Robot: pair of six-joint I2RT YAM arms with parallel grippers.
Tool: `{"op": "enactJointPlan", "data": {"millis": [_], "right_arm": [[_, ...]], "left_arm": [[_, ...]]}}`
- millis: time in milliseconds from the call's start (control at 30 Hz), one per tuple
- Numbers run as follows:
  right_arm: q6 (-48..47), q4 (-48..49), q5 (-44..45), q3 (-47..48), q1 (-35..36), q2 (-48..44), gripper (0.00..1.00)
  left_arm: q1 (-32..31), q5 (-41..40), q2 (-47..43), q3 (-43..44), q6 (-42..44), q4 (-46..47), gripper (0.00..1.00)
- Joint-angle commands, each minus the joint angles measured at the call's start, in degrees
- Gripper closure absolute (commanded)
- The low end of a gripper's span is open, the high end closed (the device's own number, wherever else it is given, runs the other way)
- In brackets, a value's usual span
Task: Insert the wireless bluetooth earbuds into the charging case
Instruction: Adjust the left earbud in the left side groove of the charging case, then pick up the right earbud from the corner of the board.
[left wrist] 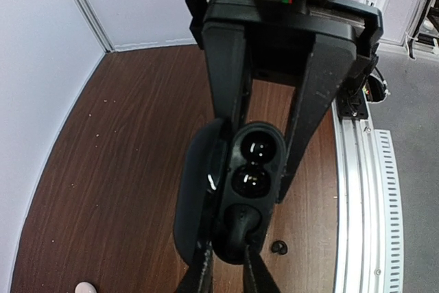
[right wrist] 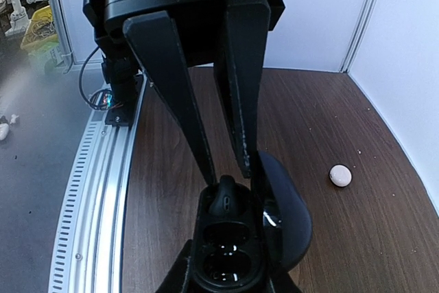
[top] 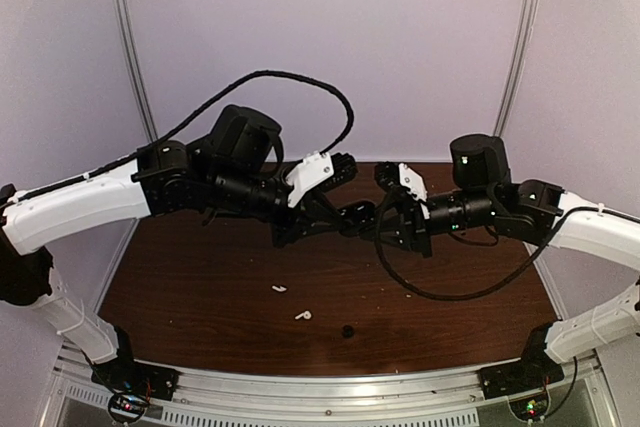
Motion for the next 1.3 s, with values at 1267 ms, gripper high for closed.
{"op": "enactJointPlan", "data": {"millis": [1267], "right_arm": [[25.4, 17.6, -4.6, -19.5, -18.5, -17.3, 1.0]], "left_arm": [[-7.4, 4.5, 15.6, -22.9, 1.5, 23.7, 0.45]]}}
